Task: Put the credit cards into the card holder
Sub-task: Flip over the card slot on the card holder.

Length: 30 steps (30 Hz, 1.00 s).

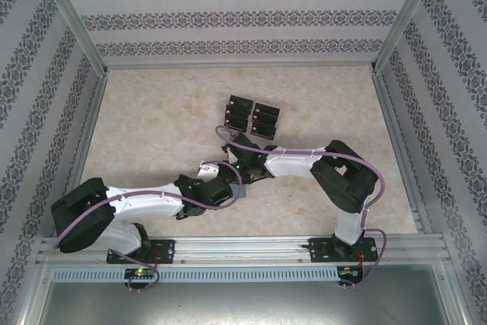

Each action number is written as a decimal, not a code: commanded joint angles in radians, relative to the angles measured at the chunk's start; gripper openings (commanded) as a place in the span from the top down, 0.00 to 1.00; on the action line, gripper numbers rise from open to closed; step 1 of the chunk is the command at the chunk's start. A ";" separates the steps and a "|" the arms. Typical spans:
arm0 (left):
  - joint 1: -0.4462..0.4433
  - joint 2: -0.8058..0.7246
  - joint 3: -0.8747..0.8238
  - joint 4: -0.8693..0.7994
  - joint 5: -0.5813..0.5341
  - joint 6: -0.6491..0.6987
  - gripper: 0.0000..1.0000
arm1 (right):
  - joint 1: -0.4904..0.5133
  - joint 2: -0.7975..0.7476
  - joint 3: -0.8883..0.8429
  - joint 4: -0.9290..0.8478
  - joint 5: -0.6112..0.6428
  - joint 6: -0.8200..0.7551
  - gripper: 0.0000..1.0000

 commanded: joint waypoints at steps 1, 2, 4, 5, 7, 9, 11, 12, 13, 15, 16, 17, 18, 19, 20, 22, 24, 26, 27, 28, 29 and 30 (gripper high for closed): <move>-0.014 0.005 0.018 -0.076 -0.063 -0.061 0.00 | -0.014 -0.024 -0.001 0.005 -0.019 0.011 0.44; -0.015 0.003 0.017 -0.081 -0.068 -0.067 0.00 | -0.018 -0.033 -0.001 0.004 -0.019 0.011 0.44; -0.015 -0.006 0.014 -0.086 -0.074 -0.076 0.00 | -0.029 -0.055 -0.001 0.001 -0.016 0.014 0.44; -0.015 -0.012 0.012 -0.091 -0.078 -0.082 0.00 | -0.036 -0.071 -0.001 -0.002 -0.013 0.013 0.43; -0.015 -0.025 0.010 -0.097 -0.087 -0.089 0.00 | -0.053 -0.103 -0.002 -0.010 -0.004 0.012 0.42; -0.015 -0.040 0.008 -0.104 -0.094 -0.095 0.00 | -0.067 -0.131 -0.003 -0.019 0.003 0.010 0.42; -0.014 -0.051 0.008 -0.115 -0.104 -0.100 0.00 | -0.078 -0.151 -0.007 -0.026 0.005 0.007 0.42; -0.014 -0.057 0.008 -0.122 -0.111 -0.106 0.00 | -0.082 -0.159 -0.008 -0.031 0.008 0.005 0.42; -0.013 -0.064 0.009 -0.126 -0.116 -0.109 0.00 | -0.085 -0.164 -0.009 -0.034 0.007 0.004 0.42; -0.013 -0.081 0.008 -0.137 -0.129 -0.115 0.00 | -0.087 -0.176 -0.013 -0.039 0.010 0.004 0.42; -0.012 -0.089 0.008 -0.143 -0.137 -0.118 0.00 | -0.087 -0.179 -0.015 -0.041 0.011 0.003 0.42; -0.008 -0.096 0.008 -0.152 -0.144 -0.121 0.00 | -0.087 -0.185 -0.019 -0.040 0.011 0.004 0.42; -0.003 -0.102 0.008 -0.164 -0.151 -0.127 0.00 | -0.088 -0.189 -0.022 -0.040 0.012 0.006 0.41; 0.005 -0.105 0.008 -0.171 -0.151 -0.128 0.00 | -0.087 -0.192 -0.025 -0.041 0.012 0.008 0.42; 0.019 -0.110 0.007 -0.177 -0.150 -0.130 0.00 | -0.086 -0.197 -0.029 -0.041 0.012 0.009 0.41; 0.045 -0.117 -0.001 -0.181 -0.142 -0.131 0.00 | -0.083 -0.203 -0.037 -0.041 0.014 0.011 0.41; 0.081 -0.121 -0.012 -0.171 -0.120 -0.123 0.00 | -0.082 -0.208 -0.047 -0.039 0.016 0.014 0.41; 0.116 -0.120 -0.021 -0.163 -0.093 -0.119 0.00 | -0.081 -0.219 -0.058 -0.039 0.021 0.016 0.41; 0.135 -0.121 -0.025 -0.153 -0.074 -0.114 0.00 | -0.081 -0.225 -0.063 -0.040 0.023 0.015 0.41; 0.145 -0.121 -0.028 -0.144 -0.063 -0.107 0.00 | -0.082 -0.232 -0.066 -0.044 0.027 0.014 0.41; 0.150 -0.121 -0.028 -0.135 -0.056 -0.104 0.00 | -0.081 -0.238 -0.068 -0.049 0.029 0.011 0.41; 0.152 -0.125 -0.029 -0.122 -0.047 -0.097 0.00 | -0.083 -0.247 -0.070 -0.056 0.033 0.008 0.41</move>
